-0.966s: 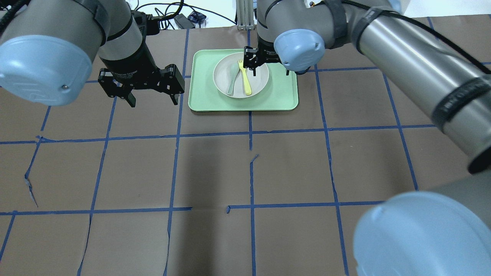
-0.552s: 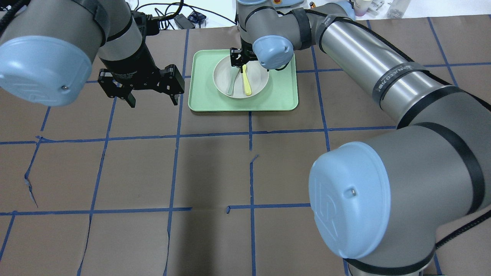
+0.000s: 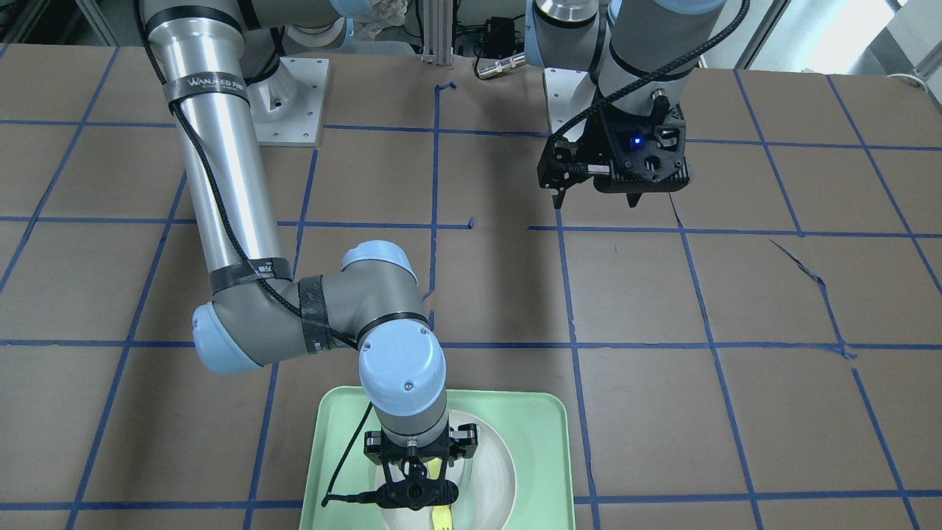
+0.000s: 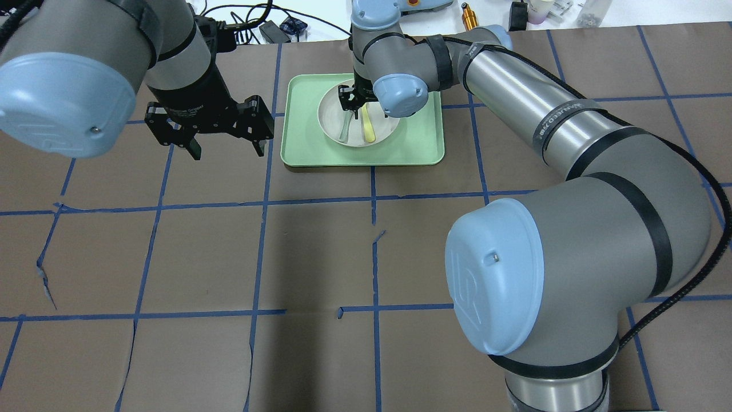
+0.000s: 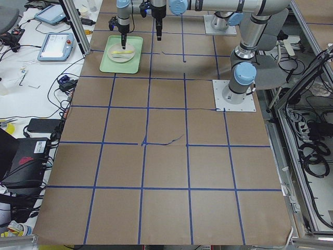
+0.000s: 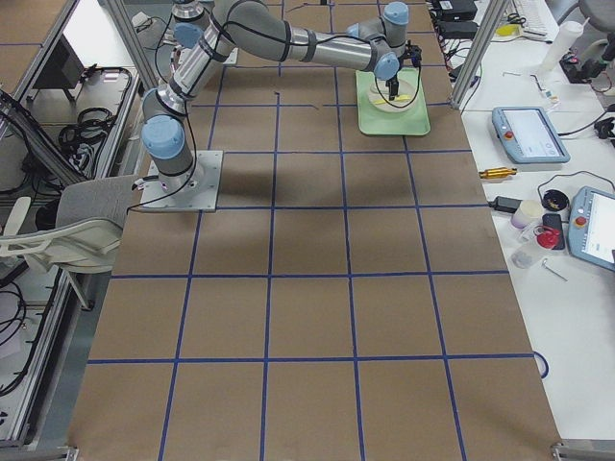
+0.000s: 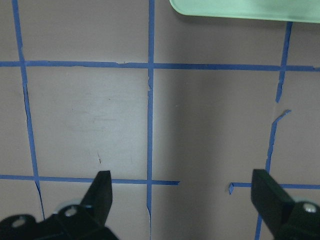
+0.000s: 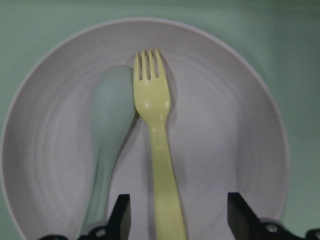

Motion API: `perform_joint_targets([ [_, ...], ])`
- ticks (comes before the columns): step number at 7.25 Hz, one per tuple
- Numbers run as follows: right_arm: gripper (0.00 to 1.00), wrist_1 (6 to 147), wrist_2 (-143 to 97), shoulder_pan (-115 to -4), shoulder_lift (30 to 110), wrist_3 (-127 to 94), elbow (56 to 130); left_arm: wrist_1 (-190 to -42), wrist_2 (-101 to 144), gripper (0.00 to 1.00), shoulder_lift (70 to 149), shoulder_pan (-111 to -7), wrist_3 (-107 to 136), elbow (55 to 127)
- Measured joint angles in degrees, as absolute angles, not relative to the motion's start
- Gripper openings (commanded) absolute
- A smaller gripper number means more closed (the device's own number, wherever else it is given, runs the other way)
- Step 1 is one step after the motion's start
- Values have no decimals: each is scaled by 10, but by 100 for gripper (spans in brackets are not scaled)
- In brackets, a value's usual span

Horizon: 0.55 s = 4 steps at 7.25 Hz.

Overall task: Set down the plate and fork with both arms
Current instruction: 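Grasp the yellow fork with the right gripper and lift it off the plate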

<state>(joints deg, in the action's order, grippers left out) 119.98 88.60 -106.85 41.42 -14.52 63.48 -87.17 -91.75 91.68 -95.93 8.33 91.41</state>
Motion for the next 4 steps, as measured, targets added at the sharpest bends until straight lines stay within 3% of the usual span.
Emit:
perform_joint_targets([
  [3,58,1201,883,-1071,403,-145,635,-871,-918,100,917,-958,83,914],
  [4,48,1202,882,-1071,401,-145,635,-871,-918,100,918,-958,83,915],
])
